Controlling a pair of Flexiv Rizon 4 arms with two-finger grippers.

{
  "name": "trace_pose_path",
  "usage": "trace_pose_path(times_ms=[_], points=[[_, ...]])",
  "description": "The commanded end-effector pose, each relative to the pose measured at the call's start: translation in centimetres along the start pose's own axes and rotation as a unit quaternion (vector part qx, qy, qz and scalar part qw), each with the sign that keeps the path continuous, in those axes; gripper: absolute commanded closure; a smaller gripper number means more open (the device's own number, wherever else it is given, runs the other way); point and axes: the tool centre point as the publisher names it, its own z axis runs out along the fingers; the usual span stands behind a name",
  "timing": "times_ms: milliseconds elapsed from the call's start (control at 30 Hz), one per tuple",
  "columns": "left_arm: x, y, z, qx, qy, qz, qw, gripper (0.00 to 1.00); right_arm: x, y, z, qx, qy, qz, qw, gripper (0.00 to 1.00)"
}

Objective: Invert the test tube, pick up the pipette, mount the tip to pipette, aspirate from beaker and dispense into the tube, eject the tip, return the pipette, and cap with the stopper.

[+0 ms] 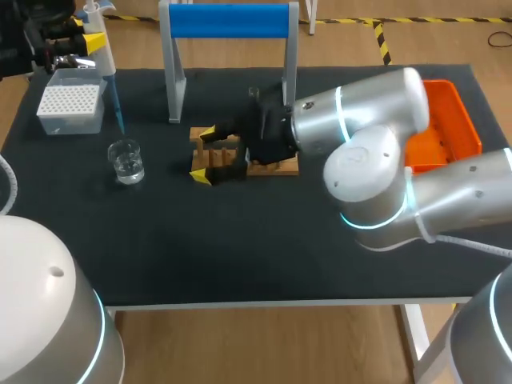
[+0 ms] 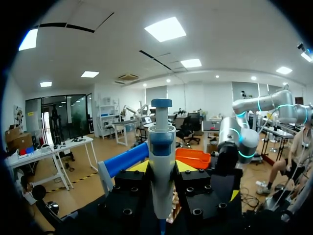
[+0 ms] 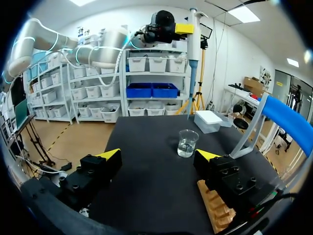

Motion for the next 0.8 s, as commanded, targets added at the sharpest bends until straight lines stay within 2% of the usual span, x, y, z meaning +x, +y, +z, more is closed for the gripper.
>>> trace_pose_path(times_ms=[33,133,233,800], points=[[0.0,0.0,0.0,0.001,-0.001,0.001,1.0,1.0,-0.1,-0.4,2.3,0.002,-0.011,0.001,1.0,0.0],[0.0,0.0,0.0,0.001,-0.001,0.001,1.0,1.0,-0.3,-0.8,3.0,0.023,-0.023,-0.017,0.999,0.0],[0.0,0.0,0.0,0.001,-0.001,0.001,1.0,1.0,-0.5,-1.4,3.6,0.014,-0.029,0.0,0.999,0.0],[0.0,0.0,0.0,0.001,-0.001,0.001,1.0,1.0,-1.4,-3.8,6.3,0.022,-0.055,0.022,0.998,0.0]])
